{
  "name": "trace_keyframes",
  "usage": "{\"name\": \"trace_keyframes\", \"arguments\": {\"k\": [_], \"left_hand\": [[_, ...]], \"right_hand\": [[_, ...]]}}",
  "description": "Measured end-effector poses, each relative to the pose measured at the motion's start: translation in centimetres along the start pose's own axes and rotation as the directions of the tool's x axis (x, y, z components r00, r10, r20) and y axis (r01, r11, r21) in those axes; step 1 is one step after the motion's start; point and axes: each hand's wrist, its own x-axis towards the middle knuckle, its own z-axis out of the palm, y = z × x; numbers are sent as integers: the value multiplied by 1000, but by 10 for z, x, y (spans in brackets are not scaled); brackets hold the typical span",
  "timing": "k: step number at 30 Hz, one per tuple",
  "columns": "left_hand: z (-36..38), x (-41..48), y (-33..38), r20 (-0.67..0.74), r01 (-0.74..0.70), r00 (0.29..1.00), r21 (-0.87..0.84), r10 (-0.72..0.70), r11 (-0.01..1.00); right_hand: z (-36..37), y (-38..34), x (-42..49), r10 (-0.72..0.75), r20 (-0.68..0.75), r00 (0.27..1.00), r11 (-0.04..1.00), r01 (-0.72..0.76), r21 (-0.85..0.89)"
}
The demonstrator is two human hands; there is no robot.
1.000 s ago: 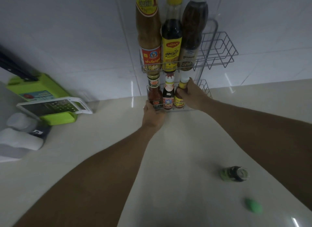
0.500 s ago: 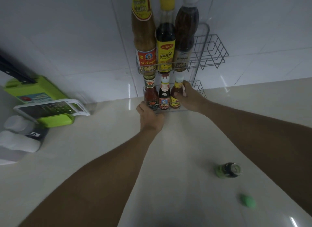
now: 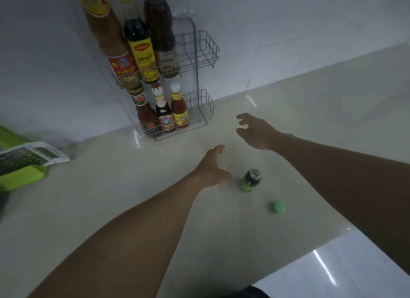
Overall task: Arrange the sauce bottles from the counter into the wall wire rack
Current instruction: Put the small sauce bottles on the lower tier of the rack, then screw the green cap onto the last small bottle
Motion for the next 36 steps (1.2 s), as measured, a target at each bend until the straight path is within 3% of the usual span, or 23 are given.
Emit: {"name": "trace_keyframes", "arguments": {"k": [4, 7, 12, 17, 20, 22, 24, 26, 31, 33, 36], "left_hand": [[45, 2, -4, 139, -27, 990, -20, 29, 999], [74, -1, -7, 157, -52, 986, -49, 59, 997], [103, 1, -16, -56, -133, 989, 73, 138, 988], [101, -3, -16, -145, -101, 984, 14, 102, 995], [91, -9, -13, -164, -98, 982, -10, 95, 995], [80, -15, -9, -171, -66, 984, -53, 56, 996], [66, -20, -3, -189, -33, 982, -125, 9, 992], [51, -23, 2, -233, -36, 973, -166, -3, 986], [8, -32, 11, -305, -25, 952, -177, -30, 984], [-6, -35, 14, -330, -11, 943, -179, -49, 984], [-26, -42, 17, -382, 10, 921, -178, -78, 984]], "right_hand": [[17, 55, -45, 120, 43, 992, 987, -114, -117], [33, 84, -75, 217, 100, 971, 963, -197, -182], [62, 104, -110, 369, 277, 887, 922, -314, -225], [71, 111, -117, 266, 252, 930, 943, -197, -269], [59, 102, -108, 260, 206, 943, 964, -242, -105], [48, 86, -98, 271, 193, 943, 932, -307, 193], [37, 63, -88, 273, 233, 933, 773, -357, 524], [26, 39, -78, 231, 261, 937, 619, -348, 704], [5, -21, -50, 67, 253, 965, 410, -258, 875], [-2, -45, -42, 13, 241, 970, 443, -222, 869], [-7, -74, -34, -58, 233, 971, 589, -156, 793]]}}
